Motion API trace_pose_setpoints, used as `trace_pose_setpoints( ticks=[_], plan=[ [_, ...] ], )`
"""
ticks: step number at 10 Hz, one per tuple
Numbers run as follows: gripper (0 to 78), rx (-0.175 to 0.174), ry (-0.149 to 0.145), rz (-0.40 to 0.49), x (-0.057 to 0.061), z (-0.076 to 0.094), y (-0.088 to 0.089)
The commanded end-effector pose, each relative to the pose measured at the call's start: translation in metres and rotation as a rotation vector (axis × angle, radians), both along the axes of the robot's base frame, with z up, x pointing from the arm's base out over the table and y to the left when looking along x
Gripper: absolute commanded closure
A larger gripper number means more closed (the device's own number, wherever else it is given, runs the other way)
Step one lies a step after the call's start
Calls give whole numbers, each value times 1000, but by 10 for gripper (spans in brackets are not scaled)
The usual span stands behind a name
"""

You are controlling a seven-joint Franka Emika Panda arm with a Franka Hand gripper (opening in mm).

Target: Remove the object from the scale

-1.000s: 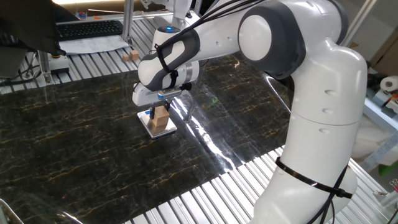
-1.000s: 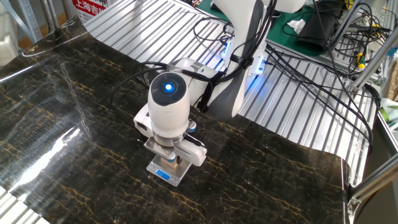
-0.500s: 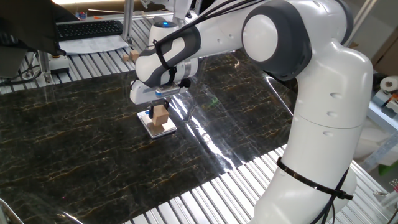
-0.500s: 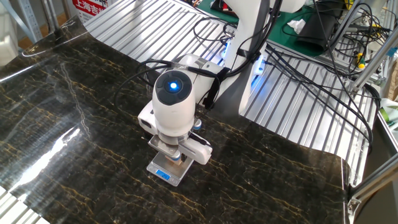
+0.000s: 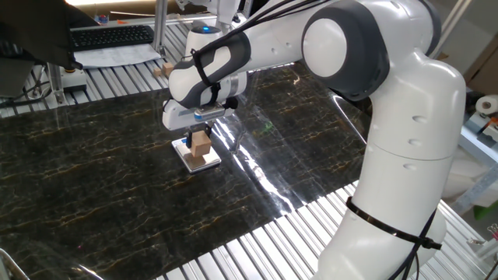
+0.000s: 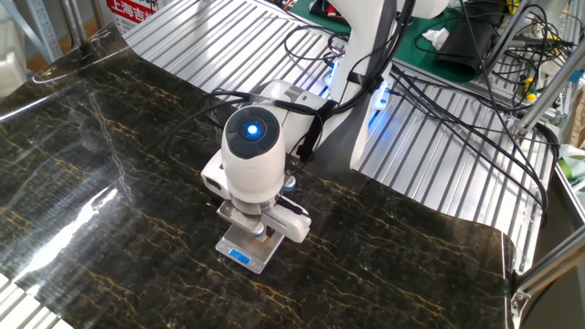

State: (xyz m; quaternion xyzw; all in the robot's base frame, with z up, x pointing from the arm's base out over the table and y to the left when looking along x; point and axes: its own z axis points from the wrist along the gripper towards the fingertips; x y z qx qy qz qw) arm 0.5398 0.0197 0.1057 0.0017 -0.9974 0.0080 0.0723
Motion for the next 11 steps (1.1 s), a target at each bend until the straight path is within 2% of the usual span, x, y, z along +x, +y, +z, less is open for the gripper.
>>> trace_pose_setpoints(
  ticks=[1,5,7,10,11],
  plan=[
    [759,2,10,4,3,5,-1],
    [759,2,15,5,3,8,-2],
    [759,-2,25,8,1,20,-6],
    [759,-7,24,4,-3,27,-8],
    [759,-18,24,8,-5,30,-9]
  ],
)
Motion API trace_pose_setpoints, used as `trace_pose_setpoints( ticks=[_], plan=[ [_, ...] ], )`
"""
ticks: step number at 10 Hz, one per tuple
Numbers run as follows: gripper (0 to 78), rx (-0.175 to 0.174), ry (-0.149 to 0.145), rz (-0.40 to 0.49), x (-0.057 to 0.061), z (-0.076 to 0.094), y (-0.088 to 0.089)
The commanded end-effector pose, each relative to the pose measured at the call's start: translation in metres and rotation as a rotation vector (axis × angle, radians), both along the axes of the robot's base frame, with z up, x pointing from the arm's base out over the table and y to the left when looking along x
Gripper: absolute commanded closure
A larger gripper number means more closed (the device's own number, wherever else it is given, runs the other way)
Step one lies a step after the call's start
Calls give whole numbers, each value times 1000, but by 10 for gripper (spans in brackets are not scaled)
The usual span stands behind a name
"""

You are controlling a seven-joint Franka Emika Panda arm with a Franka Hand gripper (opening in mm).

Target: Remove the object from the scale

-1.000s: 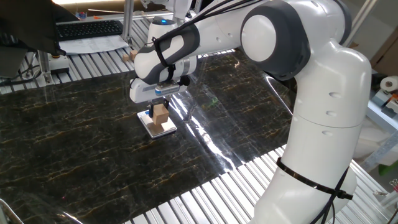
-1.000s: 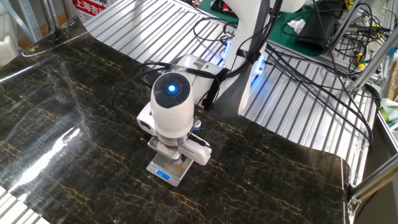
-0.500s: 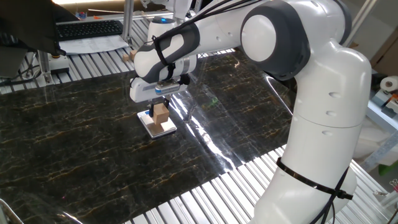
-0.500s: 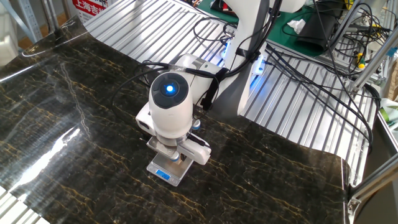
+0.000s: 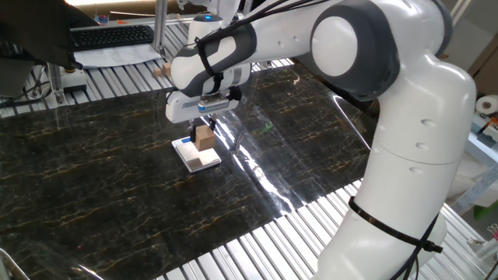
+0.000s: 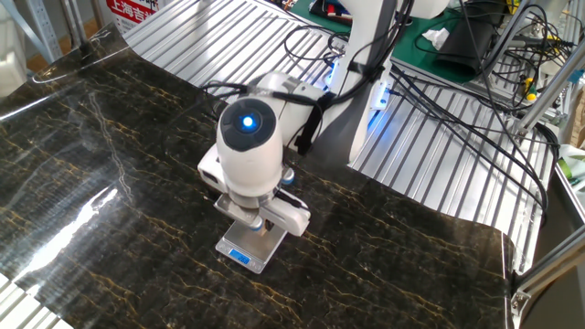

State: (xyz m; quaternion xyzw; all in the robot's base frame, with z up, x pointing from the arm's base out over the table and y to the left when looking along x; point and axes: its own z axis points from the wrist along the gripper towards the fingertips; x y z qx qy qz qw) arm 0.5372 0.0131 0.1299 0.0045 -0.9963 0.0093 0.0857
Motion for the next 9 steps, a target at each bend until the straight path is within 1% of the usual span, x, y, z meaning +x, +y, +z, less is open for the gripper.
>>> trace_pose_setpoints(
  ticks=[1,6,7,9],
  plan=[
    [759,-20,-2,1,-4,9,-5],
    [759,-16,-3,3,-1,8,-7],
    [759,-15,-3,4,5,10,-9],
    [759,-15,-6,6,10,9,-15]
  ],
)
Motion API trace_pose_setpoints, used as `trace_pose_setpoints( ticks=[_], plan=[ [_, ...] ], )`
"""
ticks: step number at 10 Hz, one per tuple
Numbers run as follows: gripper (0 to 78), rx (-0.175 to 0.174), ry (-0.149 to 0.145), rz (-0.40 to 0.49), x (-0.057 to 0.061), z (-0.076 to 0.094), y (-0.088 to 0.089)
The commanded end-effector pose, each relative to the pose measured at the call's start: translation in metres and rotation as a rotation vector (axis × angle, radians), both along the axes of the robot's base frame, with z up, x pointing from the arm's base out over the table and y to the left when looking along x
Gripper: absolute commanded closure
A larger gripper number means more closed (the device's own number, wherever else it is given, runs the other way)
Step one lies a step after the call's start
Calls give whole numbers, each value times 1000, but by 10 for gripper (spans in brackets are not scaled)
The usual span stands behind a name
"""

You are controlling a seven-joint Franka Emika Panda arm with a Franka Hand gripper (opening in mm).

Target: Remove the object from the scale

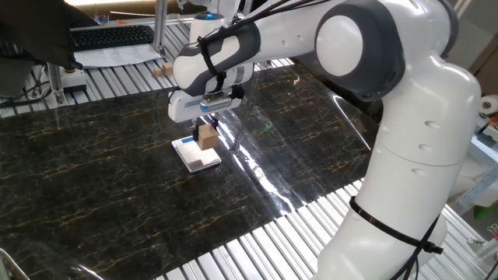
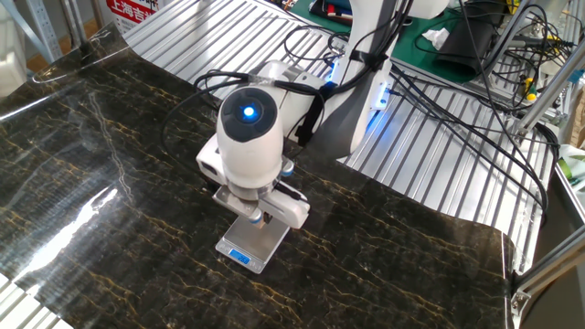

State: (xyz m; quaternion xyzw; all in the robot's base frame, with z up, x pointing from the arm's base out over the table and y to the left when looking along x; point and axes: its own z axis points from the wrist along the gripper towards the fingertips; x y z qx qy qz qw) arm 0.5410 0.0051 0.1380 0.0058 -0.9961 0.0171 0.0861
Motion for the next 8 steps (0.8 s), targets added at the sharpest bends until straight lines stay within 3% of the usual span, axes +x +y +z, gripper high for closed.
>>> trace_pose_setpoints(
  ticks=[1,5,7,8],
  plan=[
    [759,5,-10,7,9,-1,-14],
    [759,-17,-7,53,13,1,-54],
    [759,10,-24,68,14,0,-71],
    [759,5,-25,84,15,-3,-78]
  ],
)
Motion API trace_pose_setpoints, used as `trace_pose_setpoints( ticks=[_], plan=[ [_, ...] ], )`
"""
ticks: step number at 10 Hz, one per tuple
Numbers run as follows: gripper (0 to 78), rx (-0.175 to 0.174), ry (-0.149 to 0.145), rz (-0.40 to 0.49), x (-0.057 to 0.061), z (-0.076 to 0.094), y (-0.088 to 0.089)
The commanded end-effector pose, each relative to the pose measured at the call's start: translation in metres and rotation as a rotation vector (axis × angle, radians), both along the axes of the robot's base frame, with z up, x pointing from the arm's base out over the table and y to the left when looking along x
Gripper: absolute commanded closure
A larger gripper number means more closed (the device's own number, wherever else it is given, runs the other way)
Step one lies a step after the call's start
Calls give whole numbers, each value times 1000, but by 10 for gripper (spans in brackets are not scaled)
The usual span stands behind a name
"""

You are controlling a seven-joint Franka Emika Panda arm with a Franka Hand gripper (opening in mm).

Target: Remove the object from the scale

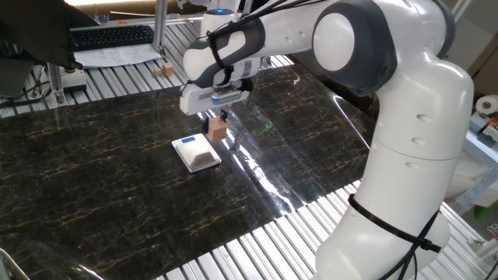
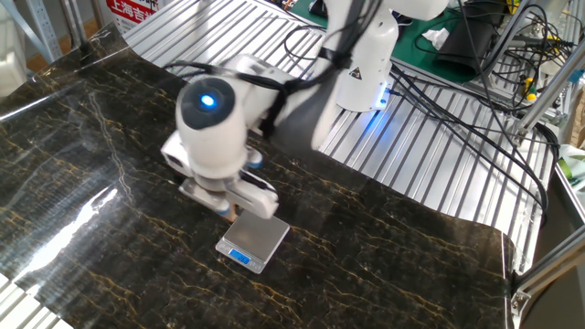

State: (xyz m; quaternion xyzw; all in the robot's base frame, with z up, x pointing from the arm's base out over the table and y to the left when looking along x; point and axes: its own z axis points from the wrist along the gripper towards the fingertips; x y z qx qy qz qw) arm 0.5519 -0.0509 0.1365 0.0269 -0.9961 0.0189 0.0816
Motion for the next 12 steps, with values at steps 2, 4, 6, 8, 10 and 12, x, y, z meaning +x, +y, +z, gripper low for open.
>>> trace_pose_setpoints(
  ticks=[2,4,6,8,10,12],
  plan=[
    [759,1,-12,56,7,-9,-34],
    [759,-11,-14,53,8,-17,-42],
    [759,-7,-14,54,8,-21,-41],
    [759,-3,-17,58,-1,-33,-41],
    [759,-2,-33,64,-3,-38,-41],
    [759,0,-32,67,-3,-39,-41]
  ],
)
